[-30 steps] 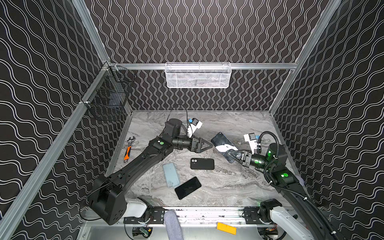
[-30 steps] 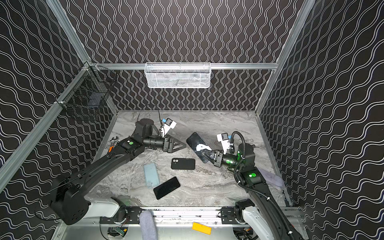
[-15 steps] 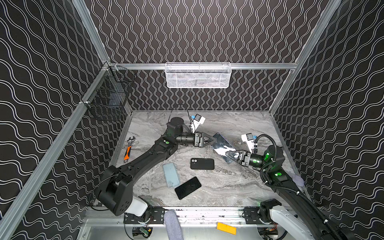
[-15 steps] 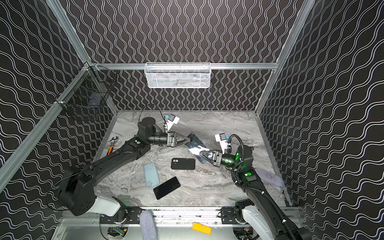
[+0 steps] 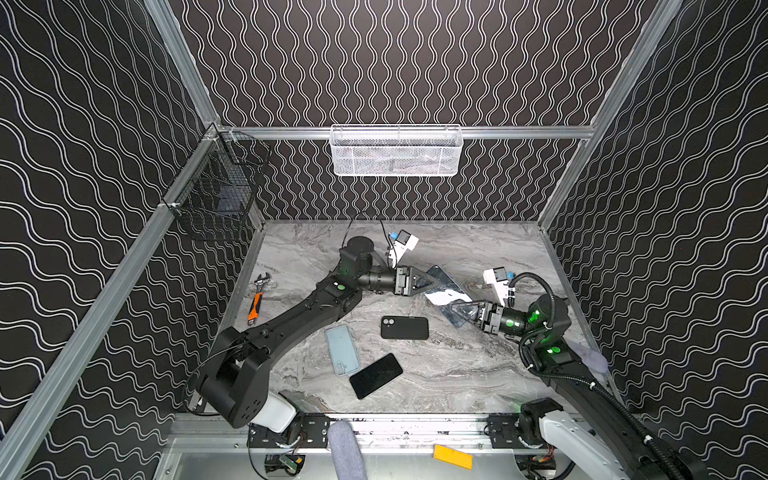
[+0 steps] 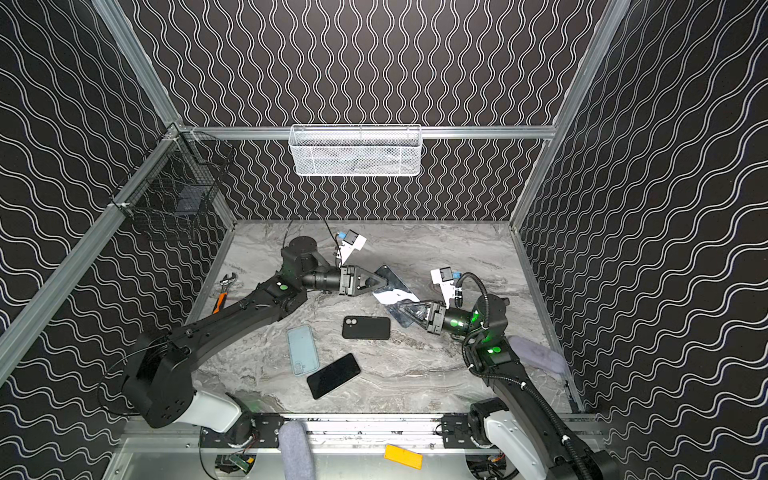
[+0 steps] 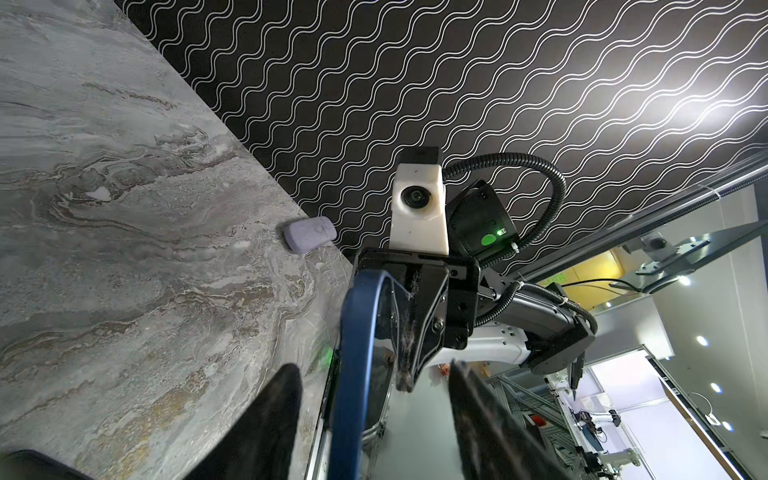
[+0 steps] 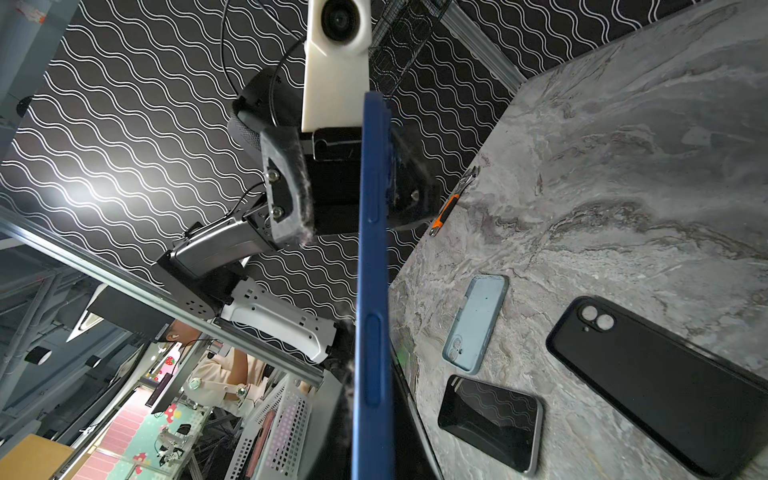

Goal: Put the phone into the phone case

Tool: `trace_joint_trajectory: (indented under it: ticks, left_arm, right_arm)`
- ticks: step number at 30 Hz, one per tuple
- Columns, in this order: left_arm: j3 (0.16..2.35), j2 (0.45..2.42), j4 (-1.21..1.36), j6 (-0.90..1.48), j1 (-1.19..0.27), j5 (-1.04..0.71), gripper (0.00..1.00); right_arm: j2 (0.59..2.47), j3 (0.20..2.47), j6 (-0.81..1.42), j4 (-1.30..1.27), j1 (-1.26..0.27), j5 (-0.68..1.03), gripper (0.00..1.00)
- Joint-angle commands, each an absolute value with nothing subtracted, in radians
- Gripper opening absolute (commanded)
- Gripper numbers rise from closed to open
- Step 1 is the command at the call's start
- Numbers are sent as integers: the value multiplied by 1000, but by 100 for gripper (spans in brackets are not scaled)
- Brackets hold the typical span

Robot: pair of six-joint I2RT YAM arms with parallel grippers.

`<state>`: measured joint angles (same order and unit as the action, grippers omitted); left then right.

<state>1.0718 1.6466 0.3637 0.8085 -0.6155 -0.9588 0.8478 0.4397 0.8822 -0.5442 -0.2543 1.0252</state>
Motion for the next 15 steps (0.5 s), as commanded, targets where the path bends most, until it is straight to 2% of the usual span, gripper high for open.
trace_joint_trajectory:
  ticks: [1,6,10,15]
  left_arm:
    - [1068,1641,399,810,-617,-983,57]
    - [1054,1640,411,818,-620,-984,48]
    - [1046,1640,421,826,-620,-988,47]
    - [1043,1641,429,831,-620,-989,33]
  right_arm:
    - [846,438,903,-643,-256,1014,0]
    - [856,436,920,-674,-256,1013,0]
    - [858,437,925,-680,-255,1009,0]
    - [863,430,928,-686,-256,1008,0]
